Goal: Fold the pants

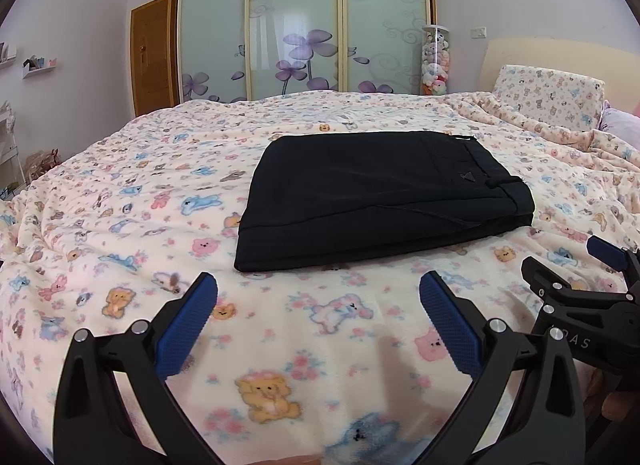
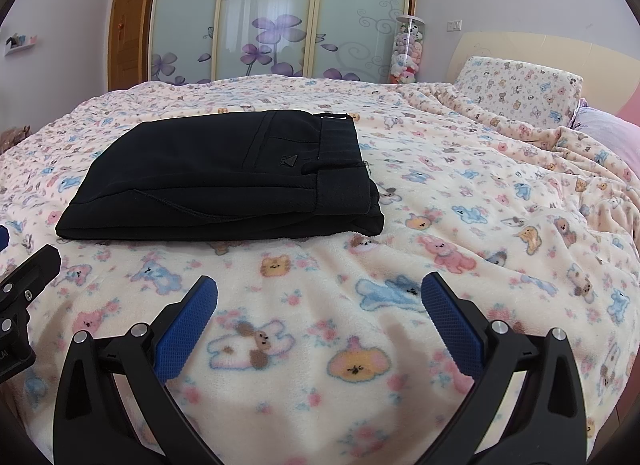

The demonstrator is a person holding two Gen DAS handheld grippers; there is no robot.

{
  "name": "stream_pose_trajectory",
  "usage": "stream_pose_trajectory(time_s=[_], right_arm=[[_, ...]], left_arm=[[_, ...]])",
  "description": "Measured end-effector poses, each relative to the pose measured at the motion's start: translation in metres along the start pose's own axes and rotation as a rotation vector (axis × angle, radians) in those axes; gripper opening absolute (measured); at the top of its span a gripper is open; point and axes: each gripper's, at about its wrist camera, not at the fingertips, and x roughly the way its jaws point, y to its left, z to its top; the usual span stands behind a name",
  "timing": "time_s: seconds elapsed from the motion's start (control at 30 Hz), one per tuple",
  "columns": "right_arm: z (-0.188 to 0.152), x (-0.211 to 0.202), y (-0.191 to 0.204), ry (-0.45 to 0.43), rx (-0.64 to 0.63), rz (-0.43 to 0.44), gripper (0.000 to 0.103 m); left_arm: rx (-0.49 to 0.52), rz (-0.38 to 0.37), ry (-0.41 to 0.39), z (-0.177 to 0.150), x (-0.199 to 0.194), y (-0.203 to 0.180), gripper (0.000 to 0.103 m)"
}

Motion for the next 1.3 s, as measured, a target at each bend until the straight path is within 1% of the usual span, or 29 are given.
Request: stream_pose_trajectory(time_s=[1.07,1.3], right_arm=[[0.0006,0.0013,-0.0001,0.004,-0.003,0.003,0.102],[0.002,0.0023,0.0004,0.005,-0.004,0.004,0.102]], left_arm=[[-0.008,0.005,0.012,0.0013,0.0013,0.0021,0.101],[0.011,0.003,0.012,0.0005,0.0018,-0.0032,0.101]])
